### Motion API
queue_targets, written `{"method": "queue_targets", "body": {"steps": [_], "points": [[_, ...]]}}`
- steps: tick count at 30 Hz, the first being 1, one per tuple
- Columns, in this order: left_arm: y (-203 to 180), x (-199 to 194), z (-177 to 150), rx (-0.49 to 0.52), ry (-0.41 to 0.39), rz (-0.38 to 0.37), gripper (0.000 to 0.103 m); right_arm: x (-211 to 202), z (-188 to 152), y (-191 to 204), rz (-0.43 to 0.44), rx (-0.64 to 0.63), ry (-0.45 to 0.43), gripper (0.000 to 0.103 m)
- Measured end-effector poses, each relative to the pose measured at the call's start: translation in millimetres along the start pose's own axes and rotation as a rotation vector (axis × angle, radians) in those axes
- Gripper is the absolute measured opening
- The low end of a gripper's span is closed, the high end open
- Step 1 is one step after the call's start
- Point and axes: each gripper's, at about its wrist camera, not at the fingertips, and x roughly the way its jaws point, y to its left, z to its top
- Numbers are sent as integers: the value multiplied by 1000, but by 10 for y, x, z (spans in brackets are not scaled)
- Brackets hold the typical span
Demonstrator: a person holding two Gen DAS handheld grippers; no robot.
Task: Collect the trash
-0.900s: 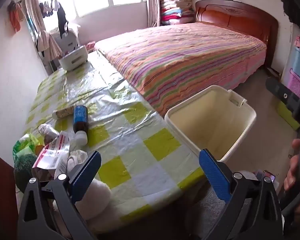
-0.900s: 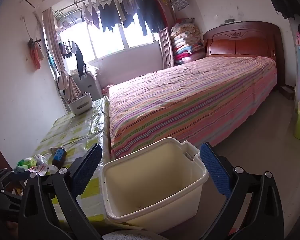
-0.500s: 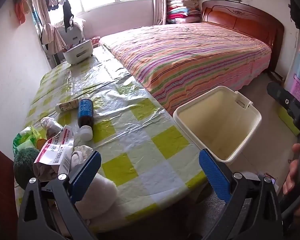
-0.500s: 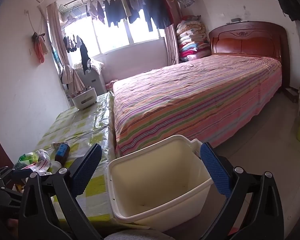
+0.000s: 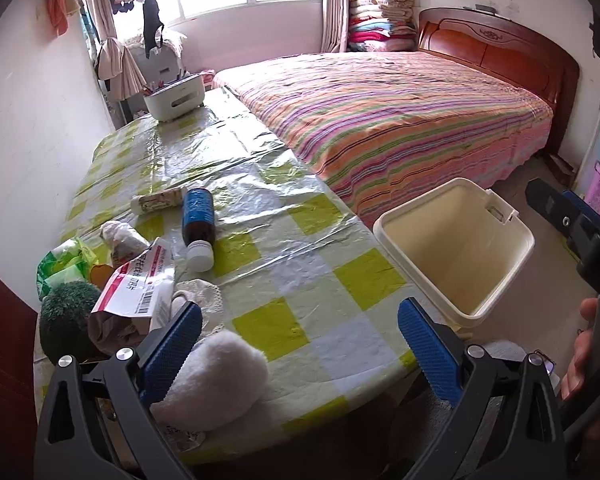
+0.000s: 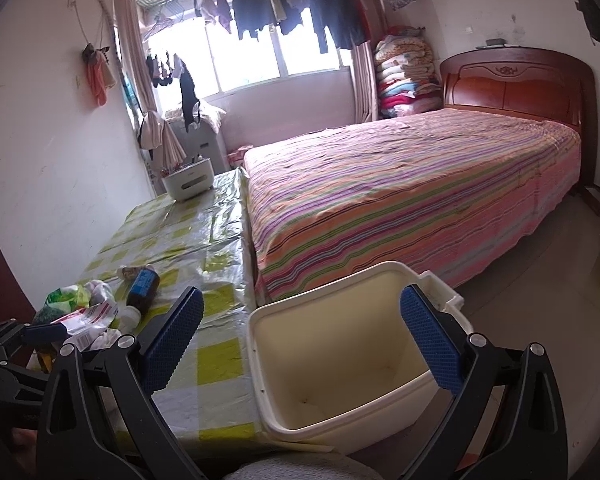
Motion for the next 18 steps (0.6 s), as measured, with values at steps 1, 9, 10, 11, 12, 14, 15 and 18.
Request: {"method": "queue_targets", "body": {"steps": [1,9,10,11,12,14,15,18], "points": [[17,-1,-2,-4,2,-1,96,-2,2,23,2,-3,0,97],[90,-22,-24,-27,8,-4,96,10,14,93,17,-10,8,97],[93,-24,-26,-28,9,-5,96,13,9,105,19,-9,9,97],[93,-25,-32,-28,10,-6,96,13,7,111,20,-8,11,97],[92,-24,-35,-28,12,-7,96,9,6,111,20,-7,11,97],[83,-23,-40,-24,14,-9,96,5,8,110,17,-7,11,97],[77,-25,-43,-23,14,-7,96,3,12,101,19,-5,12,97],[85,-35,-44,-24,10,-8,96,-1,5,94,20,1,13,97]]}}
